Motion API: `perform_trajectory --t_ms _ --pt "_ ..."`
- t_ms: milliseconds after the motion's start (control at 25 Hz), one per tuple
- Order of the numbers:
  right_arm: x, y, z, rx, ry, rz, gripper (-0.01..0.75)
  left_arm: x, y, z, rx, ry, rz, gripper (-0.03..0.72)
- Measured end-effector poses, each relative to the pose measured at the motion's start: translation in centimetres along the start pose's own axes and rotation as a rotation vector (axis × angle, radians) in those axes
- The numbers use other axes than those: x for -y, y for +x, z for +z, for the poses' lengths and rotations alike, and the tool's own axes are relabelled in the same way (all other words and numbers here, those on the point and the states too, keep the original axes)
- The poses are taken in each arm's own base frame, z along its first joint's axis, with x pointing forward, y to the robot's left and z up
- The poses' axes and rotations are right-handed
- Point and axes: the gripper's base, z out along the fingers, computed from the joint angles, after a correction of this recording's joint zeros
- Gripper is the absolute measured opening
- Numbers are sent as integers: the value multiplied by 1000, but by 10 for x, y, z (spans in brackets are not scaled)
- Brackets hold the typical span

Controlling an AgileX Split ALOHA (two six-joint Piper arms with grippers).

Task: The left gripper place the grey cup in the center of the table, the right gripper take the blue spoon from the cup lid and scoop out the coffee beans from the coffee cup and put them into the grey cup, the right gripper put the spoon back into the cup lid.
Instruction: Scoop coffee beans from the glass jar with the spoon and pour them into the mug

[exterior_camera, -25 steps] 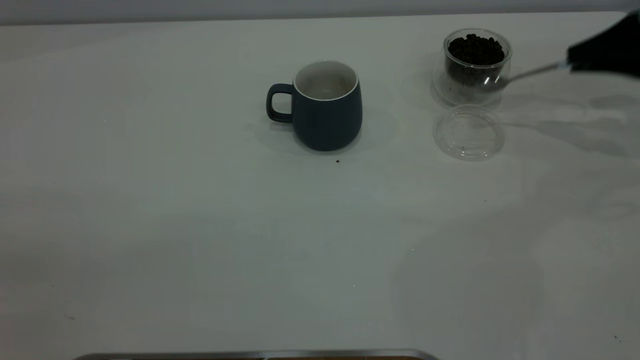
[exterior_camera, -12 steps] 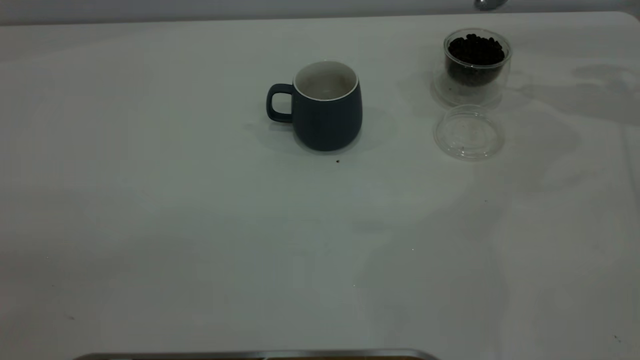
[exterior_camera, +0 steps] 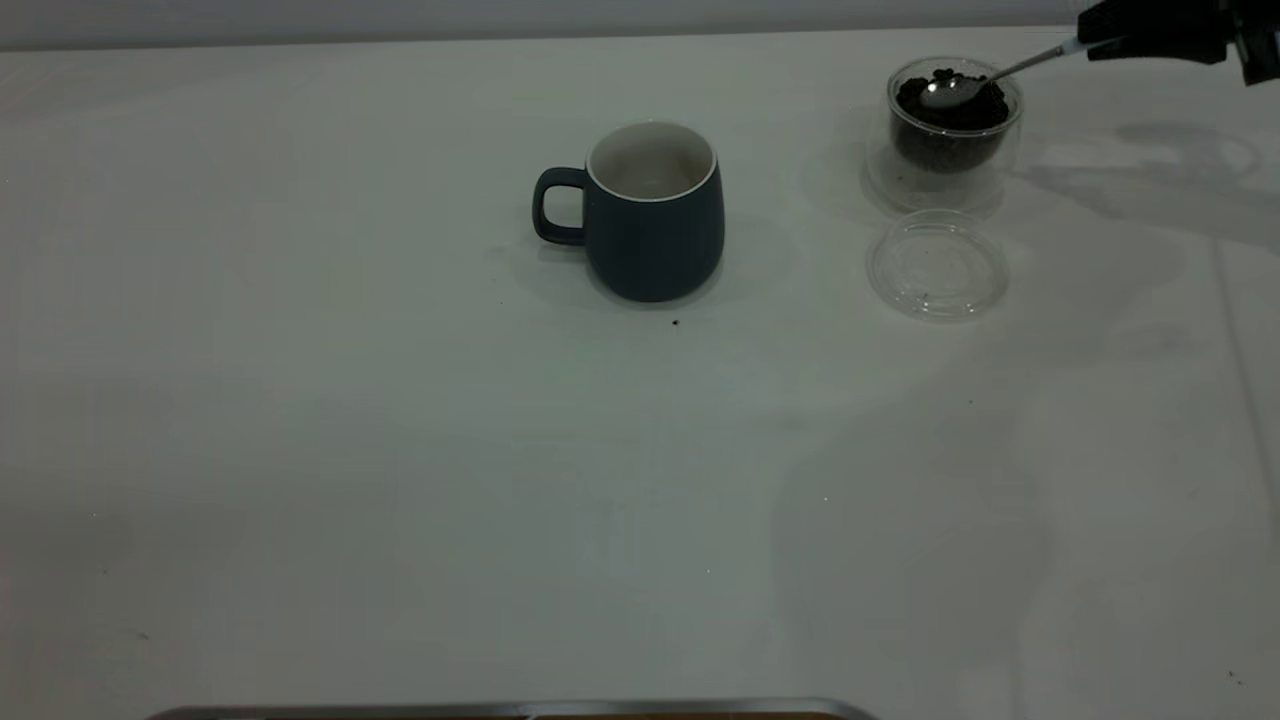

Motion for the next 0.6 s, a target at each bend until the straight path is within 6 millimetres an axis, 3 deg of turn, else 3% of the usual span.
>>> perform_trajectory --t_ms 280,600 --pt "11 9 8 -33 -14 39 97 0 0 0 0 0 0 337" --pt "11 11 3 -57 -53 66 97 0 0 0 0 0 0 337"
